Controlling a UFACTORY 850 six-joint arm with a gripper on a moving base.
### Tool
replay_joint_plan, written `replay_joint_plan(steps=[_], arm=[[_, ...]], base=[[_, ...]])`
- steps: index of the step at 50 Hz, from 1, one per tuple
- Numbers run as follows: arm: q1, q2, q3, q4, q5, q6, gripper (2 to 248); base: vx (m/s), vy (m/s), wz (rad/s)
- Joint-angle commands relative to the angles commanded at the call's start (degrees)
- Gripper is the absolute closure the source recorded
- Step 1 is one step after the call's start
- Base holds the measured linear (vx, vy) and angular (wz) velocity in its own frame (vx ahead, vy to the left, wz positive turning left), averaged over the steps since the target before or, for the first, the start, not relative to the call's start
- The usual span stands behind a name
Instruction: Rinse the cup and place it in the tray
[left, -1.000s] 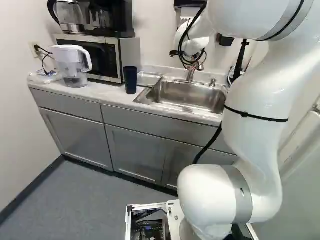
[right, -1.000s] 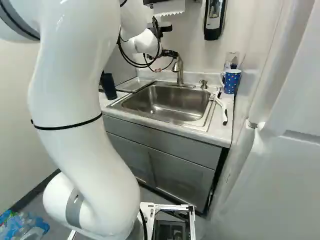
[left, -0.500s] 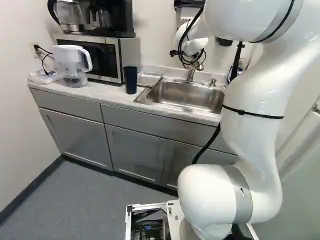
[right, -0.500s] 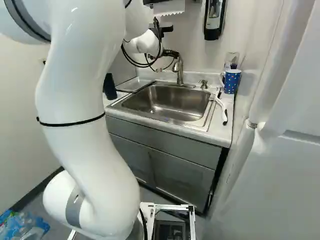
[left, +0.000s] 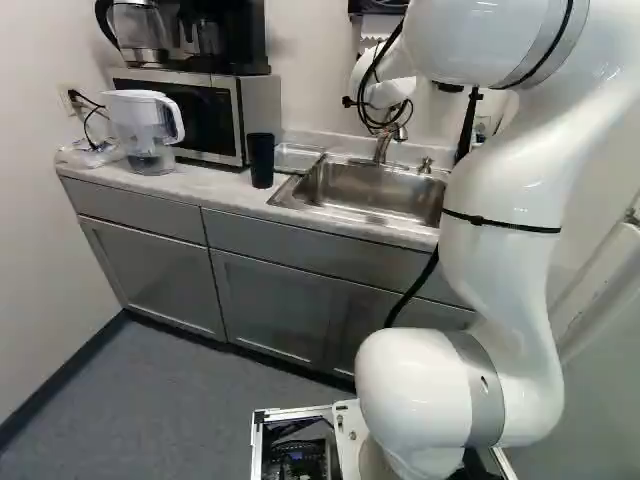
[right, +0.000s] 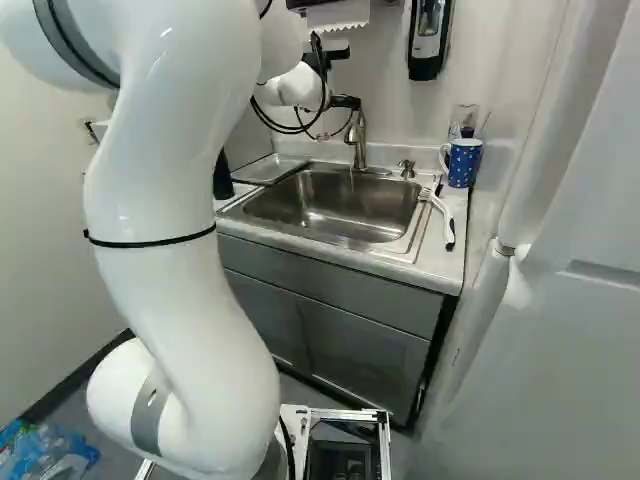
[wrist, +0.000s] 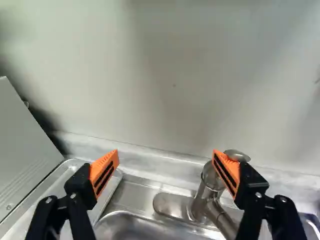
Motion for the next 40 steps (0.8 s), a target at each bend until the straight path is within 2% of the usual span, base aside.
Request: replay_joint_plan(steps=[29,40], arm=[[-0.23,-0.69,-0.80,0.00,1.22,0.00,3],[0.34,0.11,0.13,0.00,1.22,0.00,3]], base=[[0.000,0.000,0.000],[0.000,0.000,0.000]])
